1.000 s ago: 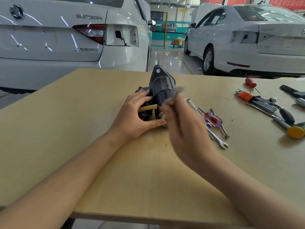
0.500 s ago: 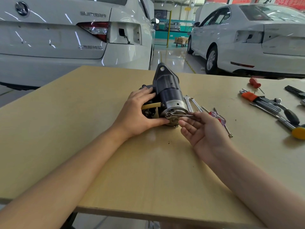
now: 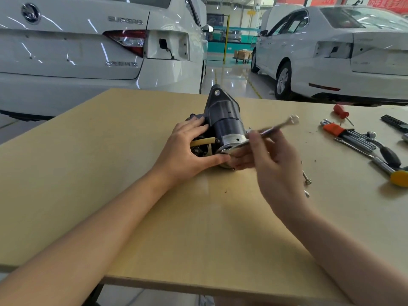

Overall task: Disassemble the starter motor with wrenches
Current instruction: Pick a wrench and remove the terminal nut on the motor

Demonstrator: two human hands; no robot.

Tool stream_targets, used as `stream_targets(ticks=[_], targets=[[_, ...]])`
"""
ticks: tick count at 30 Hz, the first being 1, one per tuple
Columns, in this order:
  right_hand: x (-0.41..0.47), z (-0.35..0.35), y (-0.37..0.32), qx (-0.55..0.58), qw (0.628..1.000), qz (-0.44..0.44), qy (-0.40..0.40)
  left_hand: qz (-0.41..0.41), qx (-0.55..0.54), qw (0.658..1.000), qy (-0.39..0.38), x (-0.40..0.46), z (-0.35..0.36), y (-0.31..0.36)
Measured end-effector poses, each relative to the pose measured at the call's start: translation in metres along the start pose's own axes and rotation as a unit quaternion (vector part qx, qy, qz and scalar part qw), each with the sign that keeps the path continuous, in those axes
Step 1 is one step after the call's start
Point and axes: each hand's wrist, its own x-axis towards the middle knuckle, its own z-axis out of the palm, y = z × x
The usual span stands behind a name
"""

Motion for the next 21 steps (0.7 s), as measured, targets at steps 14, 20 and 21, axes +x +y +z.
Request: stream_targets(ticks=[14, 20, 21], targets=[[-0.016, 0.015, 0.002, -0.356, 0.849, -0.364, -0.140, 0.013, 0.000, 1.000, -0.007, 0.006, 0.001, -0.011], [-0.004, -0.011, 0.000, 0.067, 0.989, 0.129, 0.034, 0.007, 0.002, 1.000, -0.005, 0.001, -0.002, -0.006], [0.000, -0.012, 0.001, 0.124, 0.969, 0.206, 0.053, 0.008, 0.003, 1.000, -0.006, 0.002, -0.002, -0.006]])
